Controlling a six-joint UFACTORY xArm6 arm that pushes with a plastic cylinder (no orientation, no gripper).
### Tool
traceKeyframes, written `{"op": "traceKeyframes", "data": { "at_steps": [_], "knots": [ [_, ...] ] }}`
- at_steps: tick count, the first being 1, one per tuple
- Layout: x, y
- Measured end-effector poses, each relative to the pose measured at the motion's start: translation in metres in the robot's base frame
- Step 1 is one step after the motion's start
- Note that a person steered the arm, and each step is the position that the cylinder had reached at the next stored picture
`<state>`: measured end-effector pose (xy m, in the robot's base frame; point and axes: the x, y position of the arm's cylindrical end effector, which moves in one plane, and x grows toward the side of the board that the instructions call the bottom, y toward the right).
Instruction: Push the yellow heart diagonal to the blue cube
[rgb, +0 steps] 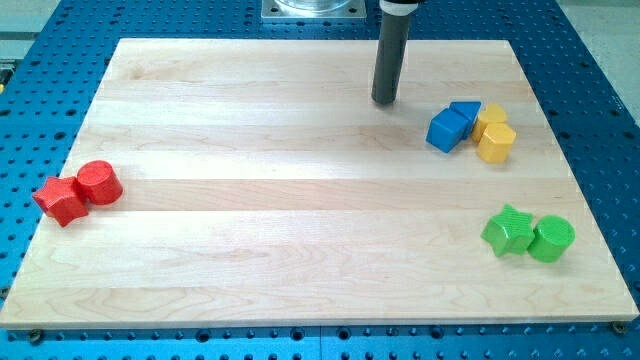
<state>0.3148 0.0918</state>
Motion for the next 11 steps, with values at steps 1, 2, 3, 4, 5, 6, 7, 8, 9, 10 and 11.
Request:
{"op": "traceKeyframes", "data": {
  "at_steps": [1,2,3,4,5,6,7,8,9,10,11],
  "knots": [
    [-0.016,0.046],
    [-0.008,0.124],
    [0.036,0.159],
    [0.064,0.146],
    [0.068,0.083],
    [0.095,0.036],
    [0.123,0.055],
    [0.141,0.102],
    [0.149,0.043],
    [0.149,-0.038],
    [0.152,-0.125]
  ]
}}
